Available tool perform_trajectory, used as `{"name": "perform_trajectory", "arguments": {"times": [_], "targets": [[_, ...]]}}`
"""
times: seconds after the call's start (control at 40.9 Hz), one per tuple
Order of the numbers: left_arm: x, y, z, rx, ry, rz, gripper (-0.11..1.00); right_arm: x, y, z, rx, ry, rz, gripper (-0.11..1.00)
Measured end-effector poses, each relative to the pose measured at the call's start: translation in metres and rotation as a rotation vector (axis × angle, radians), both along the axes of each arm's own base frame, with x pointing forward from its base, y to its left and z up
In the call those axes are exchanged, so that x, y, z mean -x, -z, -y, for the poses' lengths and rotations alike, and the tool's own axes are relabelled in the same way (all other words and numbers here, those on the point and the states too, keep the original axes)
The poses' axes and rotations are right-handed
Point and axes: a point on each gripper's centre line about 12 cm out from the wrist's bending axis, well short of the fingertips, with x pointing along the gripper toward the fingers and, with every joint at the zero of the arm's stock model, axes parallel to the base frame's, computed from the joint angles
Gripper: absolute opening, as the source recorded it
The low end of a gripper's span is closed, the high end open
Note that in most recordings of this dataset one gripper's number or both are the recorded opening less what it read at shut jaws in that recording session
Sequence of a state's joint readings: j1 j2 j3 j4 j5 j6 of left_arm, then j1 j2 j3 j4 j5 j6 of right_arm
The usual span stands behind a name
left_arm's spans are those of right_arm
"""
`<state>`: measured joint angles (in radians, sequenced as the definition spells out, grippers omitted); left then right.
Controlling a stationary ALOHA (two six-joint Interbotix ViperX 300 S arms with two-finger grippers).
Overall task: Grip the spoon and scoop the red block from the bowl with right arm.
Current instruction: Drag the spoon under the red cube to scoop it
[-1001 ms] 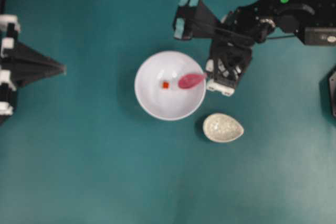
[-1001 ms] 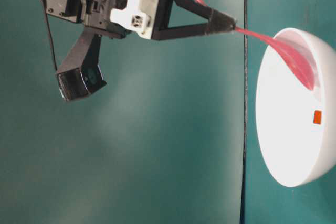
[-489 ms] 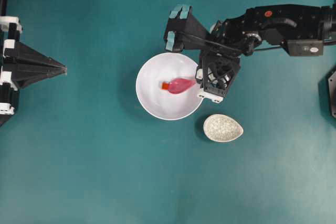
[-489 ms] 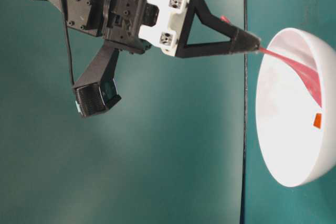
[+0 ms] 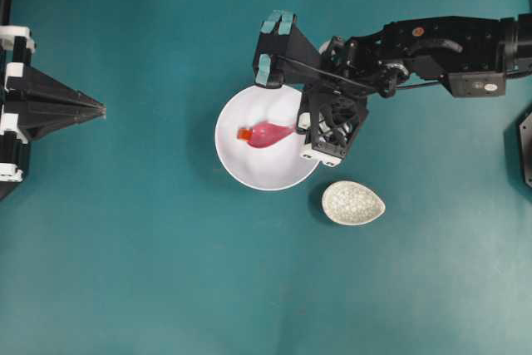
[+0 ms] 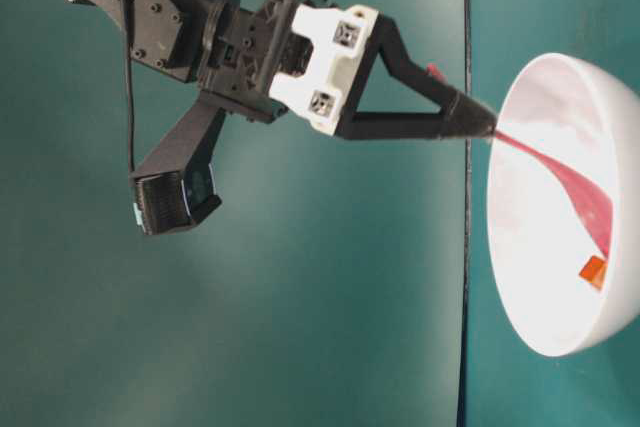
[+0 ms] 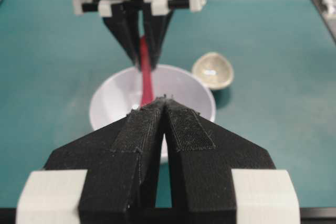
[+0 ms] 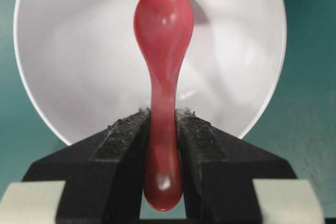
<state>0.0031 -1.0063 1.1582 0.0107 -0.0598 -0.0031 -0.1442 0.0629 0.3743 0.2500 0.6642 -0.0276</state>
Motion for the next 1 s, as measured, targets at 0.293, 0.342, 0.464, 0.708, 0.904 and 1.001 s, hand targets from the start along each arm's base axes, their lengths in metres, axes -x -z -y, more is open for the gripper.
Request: {"name": "perform_trajectory", "arguments": {"times": [0.293, 0.342, 0.464, 0.708, 0.904, 1.001], "targets": [[0.000, 0.000, 0.000, -0.002, 0.000, 0.000, 0.00, -0.004, -0.002, 0.002, 0.009, 0.010, 0.038, 0.25], [0.000, 0.000, 0.000, 0.000, 0.000, 0.000, 0.00, -0.004, -0.002, 0.002, 0.009, 0.011, 0.039, 0.25], [0.000, 0.000, 0.000, 0.000, 0.000, 0.000, 0.00, -0.005, -0.003, 0.001, 0.013, 0.013, 0.052, 0.25], [0.000, -0.001, 0.000, 0.000, 0.000, 0.005, 0.00, -0.003, 0.006, -0.006, 0.021, 0.013, 0.085, 0.25], [0.000, -0.001, 0.000, -0.002, 0.000, 0.005, 0.00, 0.012, 0.009, -0.012, 0.028, 0.014, 0.106, 0.25], [0.000, -0.001, 0.000, -0.002, 0.000, 0.005, 0.00, 0.021, 0.011, -0.016, 0.035, 0.011, 0.126, 0.25]]}}
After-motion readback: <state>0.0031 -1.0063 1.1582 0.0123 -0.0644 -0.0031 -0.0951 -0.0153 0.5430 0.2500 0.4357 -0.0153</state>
